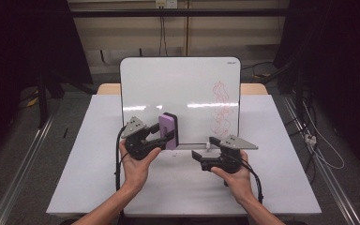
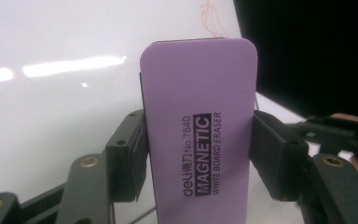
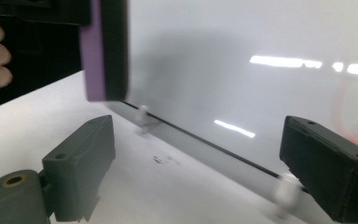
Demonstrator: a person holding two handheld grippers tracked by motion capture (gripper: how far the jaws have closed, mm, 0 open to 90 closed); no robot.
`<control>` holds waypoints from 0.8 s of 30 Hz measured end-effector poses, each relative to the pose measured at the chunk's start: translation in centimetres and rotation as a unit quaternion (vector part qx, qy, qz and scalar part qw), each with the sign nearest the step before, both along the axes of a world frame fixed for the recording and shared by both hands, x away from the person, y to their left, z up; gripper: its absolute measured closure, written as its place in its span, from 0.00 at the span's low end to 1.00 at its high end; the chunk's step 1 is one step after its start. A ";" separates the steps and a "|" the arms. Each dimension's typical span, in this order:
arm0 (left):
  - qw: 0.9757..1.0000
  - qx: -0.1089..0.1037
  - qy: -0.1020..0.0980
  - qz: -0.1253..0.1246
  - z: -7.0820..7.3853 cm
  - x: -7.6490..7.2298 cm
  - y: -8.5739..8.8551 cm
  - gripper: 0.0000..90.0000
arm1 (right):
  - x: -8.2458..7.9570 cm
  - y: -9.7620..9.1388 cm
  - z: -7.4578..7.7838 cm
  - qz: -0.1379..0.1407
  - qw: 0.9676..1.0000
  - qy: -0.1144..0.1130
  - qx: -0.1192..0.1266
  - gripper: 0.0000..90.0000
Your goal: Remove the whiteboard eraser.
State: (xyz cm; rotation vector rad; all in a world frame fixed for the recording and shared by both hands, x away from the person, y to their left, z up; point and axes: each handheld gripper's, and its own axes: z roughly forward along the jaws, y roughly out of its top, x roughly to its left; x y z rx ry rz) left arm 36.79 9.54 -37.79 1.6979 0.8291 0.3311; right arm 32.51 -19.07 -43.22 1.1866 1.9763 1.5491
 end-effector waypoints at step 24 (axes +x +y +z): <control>0.992 0.124 -0.029 0.010 0.4 0.1 -0.2 0.46 | -2.8 -8.4 -0.9 -0.114 0.990 -0.003 -0.080 0.06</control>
